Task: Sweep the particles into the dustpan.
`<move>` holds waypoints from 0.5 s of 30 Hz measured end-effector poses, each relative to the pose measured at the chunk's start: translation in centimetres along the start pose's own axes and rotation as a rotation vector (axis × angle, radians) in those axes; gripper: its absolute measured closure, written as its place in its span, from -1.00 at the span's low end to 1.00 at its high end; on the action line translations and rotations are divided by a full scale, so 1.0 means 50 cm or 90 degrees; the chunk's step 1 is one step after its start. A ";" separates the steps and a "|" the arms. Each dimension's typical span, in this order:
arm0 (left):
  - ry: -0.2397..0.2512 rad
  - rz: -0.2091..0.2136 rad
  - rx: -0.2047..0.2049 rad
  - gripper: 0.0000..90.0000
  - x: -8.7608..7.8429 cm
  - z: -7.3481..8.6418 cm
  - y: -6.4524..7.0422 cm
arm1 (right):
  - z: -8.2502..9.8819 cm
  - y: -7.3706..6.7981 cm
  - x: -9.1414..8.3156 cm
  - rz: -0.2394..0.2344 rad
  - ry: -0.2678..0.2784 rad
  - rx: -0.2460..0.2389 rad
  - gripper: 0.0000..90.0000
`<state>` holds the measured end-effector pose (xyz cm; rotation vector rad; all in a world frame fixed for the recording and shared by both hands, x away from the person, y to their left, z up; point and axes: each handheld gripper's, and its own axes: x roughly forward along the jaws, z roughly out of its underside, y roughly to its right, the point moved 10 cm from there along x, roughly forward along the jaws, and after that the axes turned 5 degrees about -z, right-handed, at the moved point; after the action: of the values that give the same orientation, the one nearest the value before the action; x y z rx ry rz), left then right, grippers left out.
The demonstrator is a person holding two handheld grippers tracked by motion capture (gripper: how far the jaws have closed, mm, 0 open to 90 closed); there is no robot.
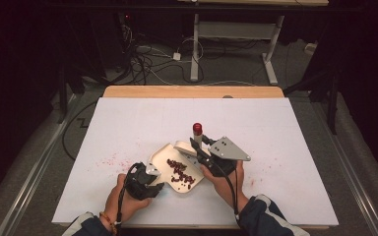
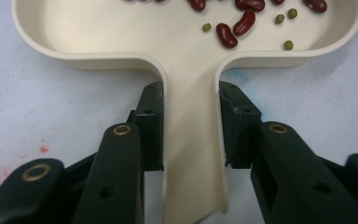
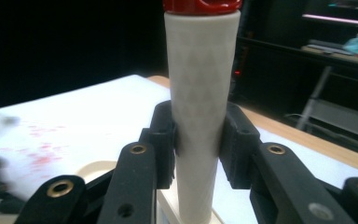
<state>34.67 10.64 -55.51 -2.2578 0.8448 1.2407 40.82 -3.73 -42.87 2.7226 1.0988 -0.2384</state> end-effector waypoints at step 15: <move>0.001 0.003 -0.002 0.42 -0.001 0.002 -0.002 | -0.044 -0.010 -0.048 -0.040 0.037 0.021 0.56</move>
<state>34.66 10.81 -55.52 -2.2606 0.8505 1.2430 38.93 -4.44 -40.29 2.7426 1.2088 -0.1901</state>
